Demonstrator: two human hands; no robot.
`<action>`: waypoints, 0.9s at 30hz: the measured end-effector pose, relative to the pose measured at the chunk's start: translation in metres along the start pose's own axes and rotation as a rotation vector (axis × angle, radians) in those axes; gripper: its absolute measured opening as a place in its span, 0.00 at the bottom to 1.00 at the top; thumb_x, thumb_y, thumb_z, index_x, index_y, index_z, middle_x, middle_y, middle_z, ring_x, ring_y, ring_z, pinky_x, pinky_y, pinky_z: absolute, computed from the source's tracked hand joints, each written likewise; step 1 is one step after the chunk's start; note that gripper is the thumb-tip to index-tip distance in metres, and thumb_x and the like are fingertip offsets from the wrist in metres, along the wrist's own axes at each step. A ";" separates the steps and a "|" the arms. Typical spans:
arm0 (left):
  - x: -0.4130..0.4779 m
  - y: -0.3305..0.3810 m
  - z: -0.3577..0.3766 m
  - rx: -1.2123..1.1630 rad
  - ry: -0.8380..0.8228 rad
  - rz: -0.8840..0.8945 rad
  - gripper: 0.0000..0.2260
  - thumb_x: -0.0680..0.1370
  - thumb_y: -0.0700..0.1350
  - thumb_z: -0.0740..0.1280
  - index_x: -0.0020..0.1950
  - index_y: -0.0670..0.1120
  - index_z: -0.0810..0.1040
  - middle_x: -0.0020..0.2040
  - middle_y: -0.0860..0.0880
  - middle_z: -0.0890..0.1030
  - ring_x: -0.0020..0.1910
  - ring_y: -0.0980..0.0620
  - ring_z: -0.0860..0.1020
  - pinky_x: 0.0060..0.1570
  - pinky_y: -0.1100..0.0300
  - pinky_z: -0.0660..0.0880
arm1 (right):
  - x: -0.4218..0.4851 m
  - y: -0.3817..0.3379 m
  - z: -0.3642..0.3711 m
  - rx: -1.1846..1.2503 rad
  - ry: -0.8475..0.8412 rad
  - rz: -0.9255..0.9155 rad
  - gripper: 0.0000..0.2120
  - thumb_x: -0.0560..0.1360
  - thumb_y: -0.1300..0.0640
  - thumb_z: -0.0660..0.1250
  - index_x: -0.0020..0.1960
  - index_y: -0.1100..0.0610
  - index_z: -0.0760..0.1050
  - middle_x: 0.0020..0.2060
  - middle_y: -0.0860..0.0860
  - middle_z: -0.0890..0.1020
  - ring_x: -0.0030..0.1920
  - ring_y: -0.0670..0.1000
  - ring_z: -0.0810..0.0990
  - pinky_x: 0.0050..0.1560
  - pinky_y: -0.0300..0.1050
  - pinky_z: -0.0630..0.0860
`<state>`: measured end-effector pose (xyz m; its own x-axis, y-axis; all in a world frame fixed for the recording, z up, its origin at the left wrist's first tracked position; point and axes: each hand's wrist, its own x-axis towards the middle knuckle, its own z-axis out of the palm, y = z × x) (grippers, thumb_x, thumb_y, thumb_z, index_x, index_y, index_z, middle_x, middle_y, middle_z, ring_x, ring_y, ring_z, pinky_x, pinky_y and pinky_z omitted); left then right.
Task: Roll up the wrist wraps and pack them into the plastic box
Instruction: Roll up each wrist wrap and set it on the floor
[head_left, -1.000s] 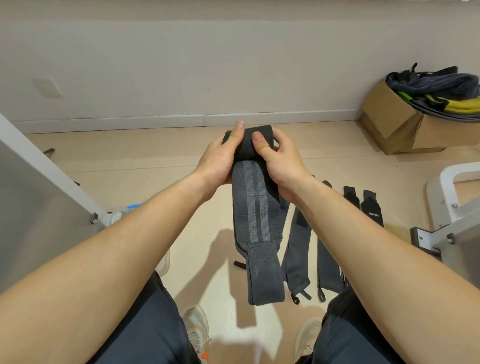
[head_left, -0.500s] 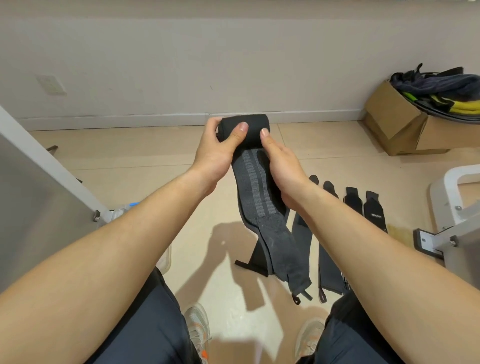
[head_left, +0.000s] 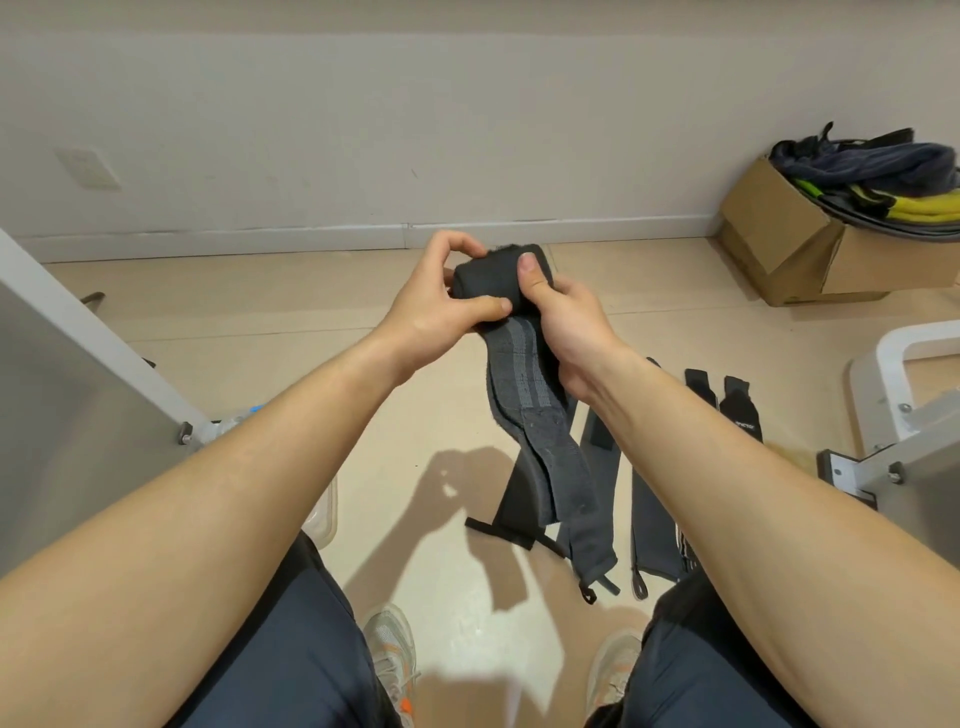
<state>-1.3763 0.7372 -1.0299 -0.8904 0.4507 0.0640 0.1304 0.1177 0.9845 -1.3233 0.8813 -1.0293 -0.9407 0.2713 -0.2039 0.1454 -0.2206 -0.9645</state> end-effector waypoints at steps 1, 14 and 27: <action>0.001 0.001 -0.003 -0.075 -0.024 -0.065 0.20 0.70 0.43 0.77 0.53 0.53 0.70 0.48 0.47 0.79 0.43 0.52 0.81 0.45 0.54 0.82 | 0.000 0.002 -0.001 -0.039 -0.020 -0.020 0.15 0.82 0.47 0.66 0.57 0.59 0.81 0.45 0.56 0.87 0.45 0.55 0.87 0.46 0.48 0.83; 0.004 0.001 -0.046 -0.263 0.109 -0.331 0.11 0.79 0.50 0.71 0.57 0.44 0.82 0.48 0.47 0.86 0.48 0.51 0.84 0.50 0.53 0.81 | -0.008 -0.001 -0.016 -0.325 -0.240 0.176 0.25 0.80 0.38 0.64 0.58 0.60 0.79 0.47 0.54 0.88 0.45 0.54 0.87 0.45 0.46 0.83; 0.004 -0.013 -0.069 -0.221 0.466 -0.314 0.13 0.77 0.49 0.74 0.56 0.45 0.76 0.51 0.48 0.83 0.44 0.54 0.83 0.39 0.59 0.82 | -0.003 0.001 -0.041 -0.415 -0.025 0.177 0.10 0.79 0.57 0.72 0.53 0.57 0.72 0.42 0.57 0.85 0.34 0.54 0.86 0.38 0.49 0.85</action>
<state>-1.4119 0.6767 -1.0310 -0.9755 -0.0171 -0.2194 -0.2189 -0.0265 0.9754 -1.3074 0.9188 -1.0361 -0.8966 0.2392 -0.3728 0.4108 0.1345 -0.9017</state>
